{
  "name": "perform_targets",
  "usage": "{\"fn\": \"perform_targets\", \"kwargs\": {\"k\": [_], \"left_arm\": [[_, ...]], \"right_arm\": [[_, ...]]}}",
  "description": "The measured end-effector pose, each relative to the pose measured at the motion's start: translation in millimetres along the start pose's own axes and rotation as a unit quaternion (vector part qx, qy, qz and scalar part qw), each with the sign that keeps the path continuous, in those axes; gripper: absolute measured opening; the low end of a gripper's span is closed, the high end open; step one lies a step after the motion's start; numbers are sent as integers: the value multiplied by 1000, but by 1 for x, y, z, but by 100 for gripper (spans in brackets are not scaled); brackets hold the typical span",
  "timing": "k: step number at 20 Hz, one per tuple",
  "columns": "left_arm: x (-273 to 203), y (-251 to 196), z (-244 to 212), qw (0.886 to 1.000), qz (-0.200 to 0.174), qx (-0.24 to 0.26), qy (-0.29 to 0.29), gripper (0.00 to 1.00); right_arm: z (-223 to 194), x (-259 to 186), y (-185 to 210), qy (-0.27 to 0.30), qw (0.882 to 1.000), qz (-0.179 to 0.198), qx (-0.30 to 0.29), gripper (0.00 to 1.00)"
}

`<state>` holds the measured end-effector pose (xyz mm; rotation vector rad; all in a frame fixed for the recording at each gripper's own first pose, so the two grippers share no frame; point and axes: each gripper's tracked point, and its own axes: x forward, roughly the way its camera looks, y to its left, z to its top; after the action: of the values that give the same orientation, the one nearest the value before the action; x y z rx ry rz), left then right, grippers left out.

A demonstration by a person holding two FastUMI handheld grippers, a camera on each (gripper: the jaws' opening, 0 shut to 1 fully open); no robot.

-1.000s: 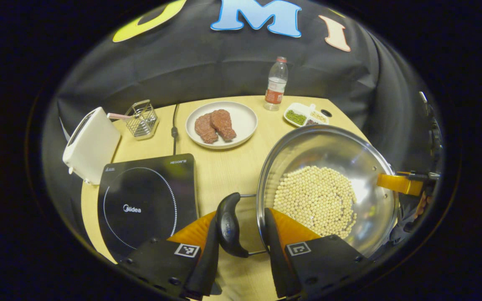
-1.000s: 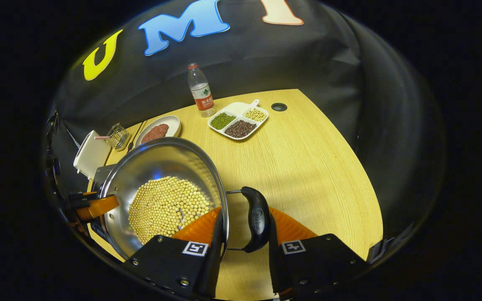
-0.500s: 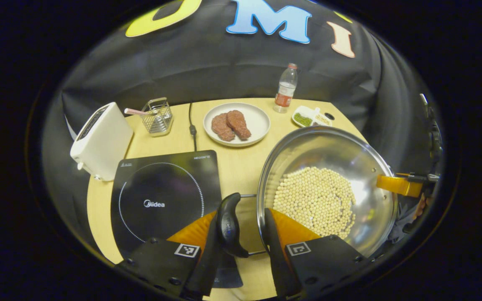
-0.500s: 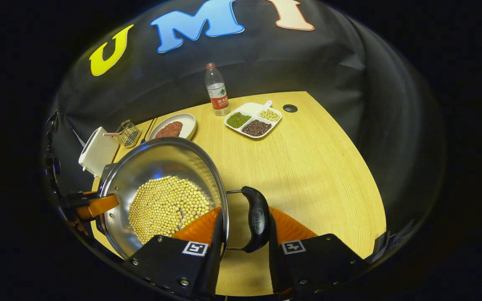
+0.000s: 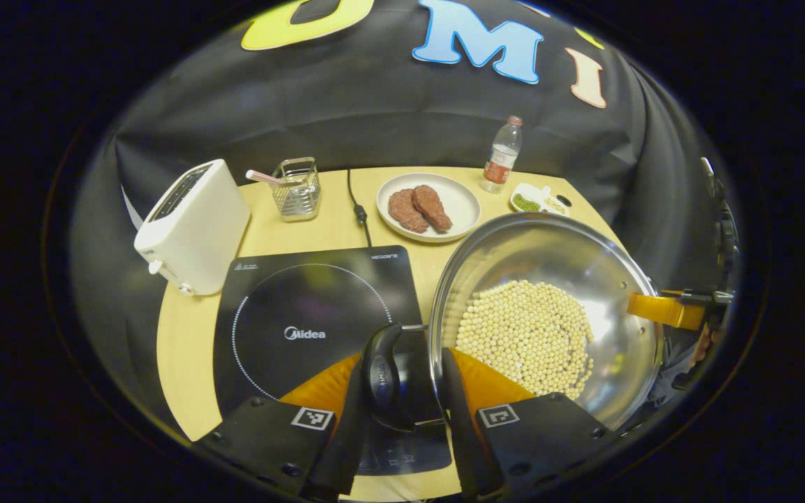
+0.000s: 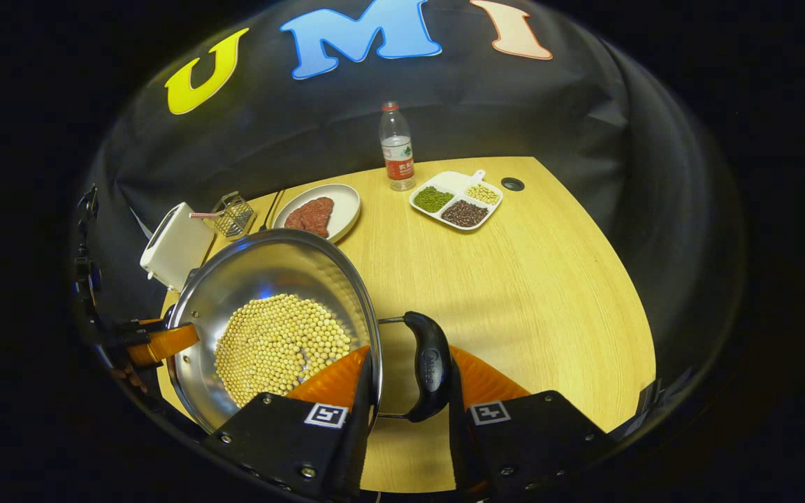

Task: First push the handle of the pot to place it horizontally, then grasp the pot with both hands and set it on the induction cooktop.

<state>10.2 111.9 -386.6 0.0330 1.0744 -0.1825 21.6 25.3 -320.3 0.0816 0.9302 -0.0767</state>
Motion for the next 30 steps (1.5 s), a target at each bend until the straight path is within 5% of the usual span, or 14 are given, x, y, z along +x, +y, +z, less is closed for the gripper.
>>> {"fn": "perform_targets", "kwargs": {"k": [21, 23, 24, 30], "left_arm": [[-17, 155, 2, 999, 45, -20, 7, 58], [-16, 169, 3, 999, 46, -21, 8, 64], [-15, 178, 5, 999, 47, -19, 8, 58], [-13, 212, 14, 999, 52, -4, 8, 58]], "right_arm": [[5, 35, 151, 29, 999, 36, -17, 49], [6, 39, 166, 31, 999, 36, -16, 49], [6, 40, 172, 31, 999, 37, -15, 49], [4, 49, 207, 33, 999, 34, 3, 49]]}}
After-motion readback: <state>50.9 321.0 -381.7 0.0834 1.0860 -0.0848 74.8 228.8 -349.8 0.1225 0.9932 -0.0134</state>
